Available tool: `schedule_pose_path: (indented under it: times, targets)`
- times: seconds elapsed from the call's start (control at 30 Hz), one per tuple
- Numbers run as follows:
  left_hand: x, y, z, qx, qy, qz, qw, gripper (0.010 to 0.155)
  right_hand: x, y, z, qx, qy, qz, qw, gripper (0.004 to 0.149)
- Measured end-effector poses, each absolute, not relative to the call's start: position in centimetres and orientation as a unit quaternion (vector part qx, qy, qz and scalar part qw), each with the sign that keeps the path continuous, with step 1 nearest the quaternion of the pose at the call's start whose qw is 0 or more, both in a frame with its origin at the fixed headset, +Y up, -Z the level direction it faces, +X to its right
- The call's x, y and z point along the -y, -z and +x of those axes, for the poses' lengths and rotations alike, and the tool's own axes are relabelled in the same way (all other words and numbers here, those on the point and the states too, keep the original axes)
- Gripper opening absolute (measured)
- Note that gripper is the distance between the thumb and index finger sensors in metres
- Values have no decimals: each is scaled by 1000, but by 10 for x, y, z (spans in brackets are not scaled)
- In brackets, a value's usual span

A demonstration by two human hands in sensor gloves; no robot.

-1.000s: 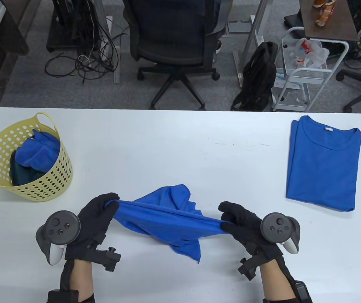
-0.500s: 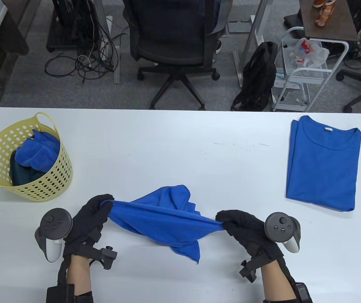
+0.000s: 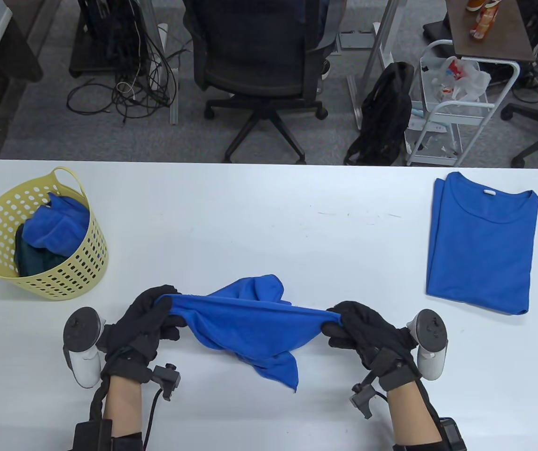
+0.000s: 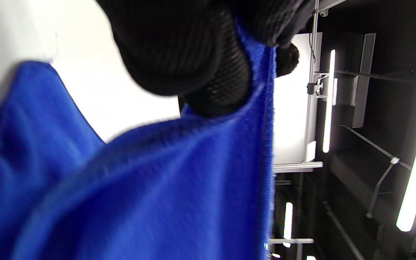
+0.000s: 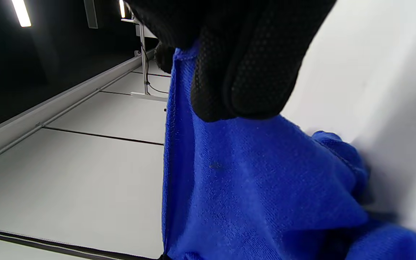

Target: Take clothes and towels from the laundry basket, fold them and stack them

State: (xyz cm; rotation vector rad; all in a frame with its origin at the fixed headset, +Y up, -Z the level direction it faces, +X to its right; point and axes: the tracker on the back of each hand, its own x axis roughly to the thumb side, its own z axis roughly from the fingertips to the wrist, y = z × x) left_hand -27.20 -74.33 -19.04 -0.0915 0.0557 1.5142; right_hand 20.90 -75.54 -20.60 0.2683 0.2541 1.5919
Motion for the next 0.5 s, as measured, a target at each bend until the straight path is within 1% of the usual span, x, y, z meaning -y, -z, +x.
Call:
schedule_pose_path:
  times: [0.03,0.17,0.23,0.27,0.3,0.33,0.43,0.5]
  targets:
    - [744,191,-271,-21,-689,-45,723,45,756,206,208,-116,-714,125,679,41]
    - [743,191,-267,-17,-672,-38,739,44,757,204,198,-111,-738,123,654,40]
    - [742,191,-266,-17,-663,-34,747,43,758,203,195,-96,-745,128,648,44]
    - [742,190,-266,-22,-658,-29,752,43,759,203,194,-94,-741,137,651,57]
    - [741,190,-266,-23,-656,-26,754,43,758,203,193,-102,-738,144,651,67]
    - [741,189,-266,-25,-655,-23,755,43,756,203,193,-103,-743,162,641,71]
    - [741,189,-267,-24,-658,-22,753,43,747,202,193,-77,-797,192,568,71]
    - [741,189,-266,-24,-656,-23,754,43,744,201,193,-66,-810,185,553,69]
